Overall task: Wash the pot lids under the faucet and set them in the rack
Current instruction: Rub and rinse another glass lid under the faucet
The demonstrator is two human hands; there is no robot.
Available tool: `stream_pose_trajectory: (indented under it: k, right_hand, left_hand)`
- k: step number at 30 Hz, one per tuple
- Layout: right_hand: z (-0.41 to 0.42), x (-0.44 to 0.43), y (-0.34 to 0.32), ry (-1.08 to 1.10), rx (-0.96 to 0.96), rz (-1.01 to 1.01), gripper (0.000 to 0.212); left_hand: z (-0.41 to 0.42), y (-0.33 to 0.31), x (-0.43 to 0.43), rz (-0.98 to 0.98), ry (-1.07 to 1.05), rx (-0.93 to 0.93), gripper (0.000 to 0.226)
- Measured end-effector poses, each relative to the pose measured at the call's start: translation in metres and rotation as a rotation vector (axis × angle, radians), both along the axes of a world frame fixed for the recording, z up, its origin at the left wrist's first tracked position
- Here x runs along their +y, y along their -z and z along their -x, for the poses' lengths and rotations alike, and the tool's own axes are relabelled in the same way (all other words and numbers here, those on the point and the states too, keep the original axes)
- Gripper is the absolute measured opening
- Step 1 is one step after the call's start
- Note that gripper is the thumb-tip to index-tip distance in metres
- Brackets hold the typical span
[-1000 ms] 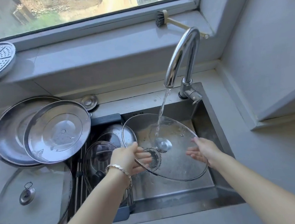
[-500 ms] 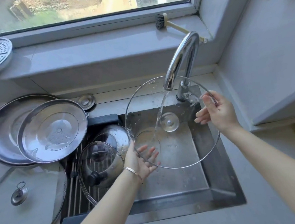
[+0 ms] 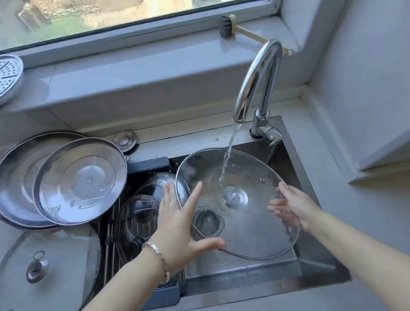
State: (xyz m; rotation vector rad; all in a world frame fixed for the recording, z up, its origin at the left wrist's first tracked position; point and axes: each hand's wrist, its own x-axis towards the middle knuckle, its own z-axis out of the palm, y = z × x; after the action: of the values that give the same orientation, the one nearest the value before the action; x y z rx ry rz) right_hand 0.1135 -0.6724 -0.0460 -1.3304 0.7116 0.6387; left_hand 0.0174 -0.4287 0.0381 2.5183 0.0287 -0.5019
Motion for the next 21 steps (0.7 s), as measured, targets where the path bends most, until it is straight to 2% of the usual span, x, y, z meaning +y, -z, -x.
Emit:
stream_pose_trajectory:
  k: [2,4,6,7,8,10,13,14,16,19,20,21]
  right_hand:
    - [-0.008,-0.011,-0.004,-0.041,0.045,0.036,0.022]
    - [-0.017,-0.02,-0.014,-0.132,0.084,0.115,0.028]
    - [-0.025,-0.027,-0.027,-0.232,0.126,0.179,0.037]
    - [-0.028,-0.03,-0.035,-0.279,0.14,0.201,0.04]
    - [-0.033,-0.032,-0.042,-0.32,0.147,0.219,0.039]
    - [-0.044,-0.034,-0.059,-0.374,0.154,0.223,0.03]
    - [-0.06,-0.036,-0.08,-0.394,0.188,0.129,0.014]
    - [-0.061,-0.034,-0.084,-0.392,0.194,0.073,0.016]
    - [-0.058,-0.028,-0.078,-0.352,0.183,-0.025,0.035]
    - [-0.045,-0.014,-0.045,-0.225,0.17,-0.069,0.066]
    - [-0.039,-0.011,-0.033,-0.189,0.14,-0.051,0.071]
    - [-0.032,-0.006,-0.023,-0.16,0.109,-0.023,0.072]
  left_hand:
    - [0.001,0.011,-0.002,-0.088,0.026,-0.015,0.119]
    - [-0.002,0.026,-0.005,-0.194,0.044,-0.2,0.117]
    - [-0.007,0.038,-0.013,-0.237,0.124,-0.406,0.078]
    - [-0.01,0.045,-0.015,-0.226,0.219,-0.478,0.061]
    - [-0.012,0.05,-0.018,-0.186,0.334,-0.532,0.053]
    - [-0.011,0.053,-0.022,0.018,0.413,-0.568,0.054]
    - [-0.005,0.043,-0.028,0.395,0.146,-0.372,0.064]
    - [-0.002,0.039,-0.03,0.466,0.046,-0.314,0.071]
    - [0.001,0.04,-0.028,0.454,-0.07,-0.259,0.072]
    - [0.003,0.038,-0.03,0.475,-0.193,-0.182,0.048]
    - [0.002,0.033,-0.033,0.587,-0.317,-0.122,0.031]
    - [-0.001,0.031,-0.036,0.696,-0.477,-0.068,0.024]
